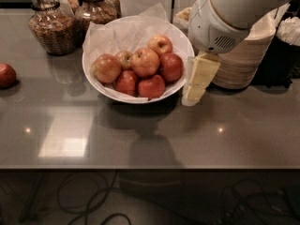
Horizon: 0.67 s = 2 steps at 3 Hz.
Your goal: Pick apple from white bowl
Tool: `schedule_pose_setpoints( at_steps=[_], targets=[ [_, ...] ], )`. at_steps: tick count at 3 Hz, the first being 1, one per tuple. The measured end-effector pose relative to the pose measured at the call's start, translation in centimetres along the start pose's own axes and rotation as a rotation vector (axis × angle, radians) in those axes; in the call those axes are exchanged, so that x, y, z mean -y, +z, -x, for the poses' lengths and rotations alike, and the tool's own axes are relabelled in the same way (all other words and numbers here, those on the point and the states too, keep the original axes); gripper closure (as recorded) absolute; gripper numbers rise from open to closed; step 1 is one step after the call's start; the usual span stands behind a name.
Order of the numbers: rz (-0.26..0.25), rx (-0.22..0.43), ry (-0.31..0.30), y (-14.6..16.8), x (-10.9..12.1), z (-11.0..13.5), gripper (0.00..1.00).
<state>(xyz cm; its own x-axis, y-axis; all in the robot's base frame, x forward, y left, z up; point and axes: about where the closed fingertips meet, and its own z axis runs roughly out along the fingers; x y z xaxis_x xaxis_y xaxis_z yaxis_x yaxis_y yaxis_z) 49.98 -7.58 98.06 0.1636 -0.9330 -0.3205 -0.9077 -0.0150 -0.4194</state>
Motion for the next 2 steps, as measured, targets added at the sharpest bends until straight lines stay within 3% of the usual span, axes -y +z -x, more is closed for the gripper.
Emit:
schedule_pose_setpoints(
  at_steps=[2],
  targets=[
    [-0.033,0.173,0.067,1.7,2.7,0.4,0.07]
  ],
)
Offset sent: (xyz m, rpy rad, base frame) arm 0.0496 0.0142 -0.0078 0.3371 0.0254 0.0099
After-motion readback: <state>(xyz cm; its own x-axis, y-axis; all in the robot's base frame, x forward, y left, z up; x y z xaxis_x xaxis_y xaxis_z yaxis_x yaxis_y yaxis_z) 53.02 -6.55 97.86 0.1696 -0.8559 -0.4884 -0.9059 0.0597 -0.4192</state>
